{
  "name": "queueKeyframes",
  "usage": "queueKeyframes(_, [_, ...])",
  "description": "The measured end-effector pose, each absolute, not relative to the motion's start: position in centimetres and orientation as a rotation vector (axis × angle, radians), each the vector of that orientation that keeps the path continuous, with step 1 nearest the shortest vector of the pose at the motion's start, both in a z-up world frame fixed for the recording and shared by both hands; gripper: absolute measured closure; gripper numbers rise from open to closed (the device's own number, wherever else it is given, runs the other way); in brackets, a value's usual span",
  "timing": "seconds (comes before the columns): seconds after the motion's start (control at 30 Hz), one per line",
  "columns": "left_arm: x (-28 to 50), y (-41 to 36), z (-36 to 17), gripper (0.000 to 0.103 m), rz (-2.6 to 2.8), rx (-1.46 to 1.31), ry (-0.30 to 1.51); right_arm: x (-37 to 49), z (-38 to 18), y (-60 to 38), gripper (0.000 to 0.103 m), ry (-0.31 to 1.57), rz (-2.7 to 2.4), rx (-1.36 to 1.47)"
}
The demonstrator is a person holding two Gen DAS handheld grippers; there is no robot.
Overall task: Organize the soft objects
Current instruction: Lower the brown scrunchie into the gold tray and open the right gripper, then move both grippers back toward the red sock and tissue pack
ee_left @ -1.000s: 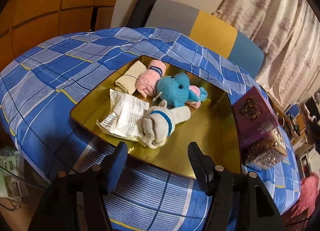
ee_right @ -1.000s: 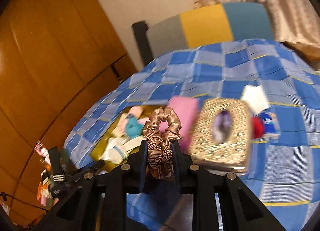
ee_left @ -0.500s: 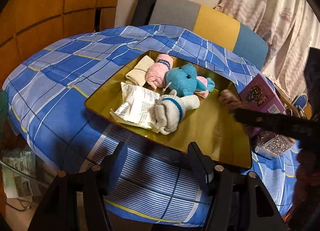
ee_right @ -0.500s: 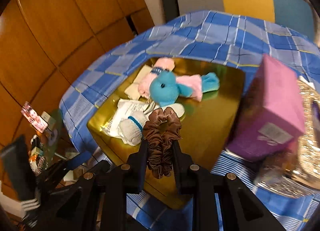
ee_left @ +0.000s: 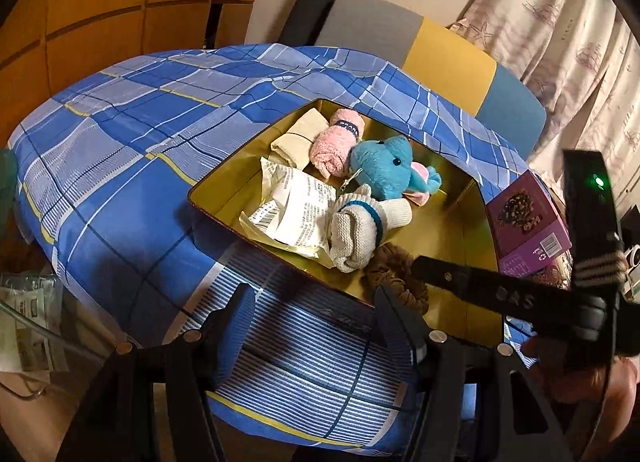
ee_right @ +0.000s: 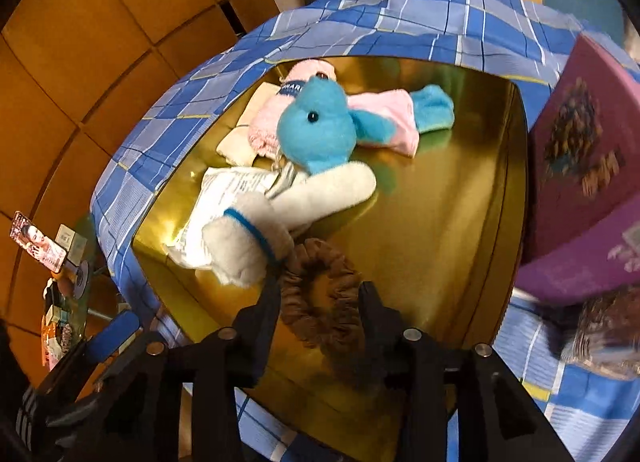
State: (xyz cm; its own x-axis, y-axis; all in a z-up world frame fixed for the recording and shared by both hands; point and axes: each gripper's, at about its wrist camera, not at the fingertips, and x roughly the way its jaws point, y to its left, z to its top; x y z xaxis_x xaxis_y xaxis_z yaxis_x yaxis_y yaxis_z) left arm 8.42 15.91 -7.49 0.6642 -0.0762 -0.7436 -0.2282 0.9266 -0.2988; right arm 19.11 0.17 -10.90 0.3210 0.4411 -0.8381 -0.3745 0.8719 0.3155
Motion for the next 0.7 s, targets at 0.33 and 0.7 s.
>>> queueKeyframes(0.33, [8.2,14.8,-7.7,0.04,0.053,-0.377,0.848,15.6,-6.3,-2.6,0.055,0.958,0.546,0.051])
queueKeyframes(0.7, [7.9,11.9,-7.4,0.04,0.02,-0.28,0.858,12.5,-2.5,-7.3,0.054,0.838,0.504,0.091])
